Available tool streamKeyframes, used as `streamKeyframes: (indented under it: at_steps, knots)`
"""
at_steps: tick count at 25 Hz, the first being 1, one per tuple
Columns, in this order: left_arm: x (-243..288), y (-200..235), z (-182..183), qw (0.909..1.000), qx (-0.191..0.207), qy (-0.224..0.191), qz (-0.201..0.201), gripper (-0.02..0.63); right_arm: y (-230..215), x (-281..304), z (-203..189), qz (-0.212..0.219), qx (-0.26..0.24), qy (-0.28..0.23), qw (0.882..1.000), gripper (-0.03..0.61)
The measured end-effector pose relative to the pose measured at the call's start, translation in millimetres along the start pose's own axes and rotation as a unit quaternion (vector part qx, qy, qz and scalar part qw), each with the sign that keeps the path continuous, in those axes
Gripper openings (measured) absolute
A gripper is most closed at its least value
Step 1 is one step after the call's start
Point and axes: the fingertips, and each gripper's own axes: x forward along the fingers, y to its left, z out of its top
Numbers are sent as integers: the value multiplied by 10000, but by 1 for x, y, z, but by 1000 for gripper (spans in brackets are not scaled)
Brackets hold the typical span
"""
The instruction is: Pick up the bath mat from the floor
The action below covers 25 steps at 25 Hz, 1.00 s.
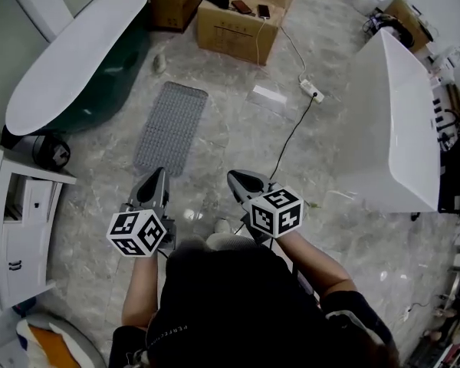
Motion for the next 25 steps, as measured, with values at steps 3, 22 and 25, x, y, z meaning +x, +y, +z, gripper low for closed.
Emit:
streamKeyframes:
  at_steps: [3,22,25]
  knots:
    - [5,2,3,9991,-408,-110,-39,3,-9,5,5,13,-40,55,10000,-2]
    - [110,74,54,10000,-36,18,90,5,-54,113,77,134,-188,343,9991,-2]
    - [133,90,67,9999,3,82,106,5,-64,137,97,109,-213,388,9990,-2]
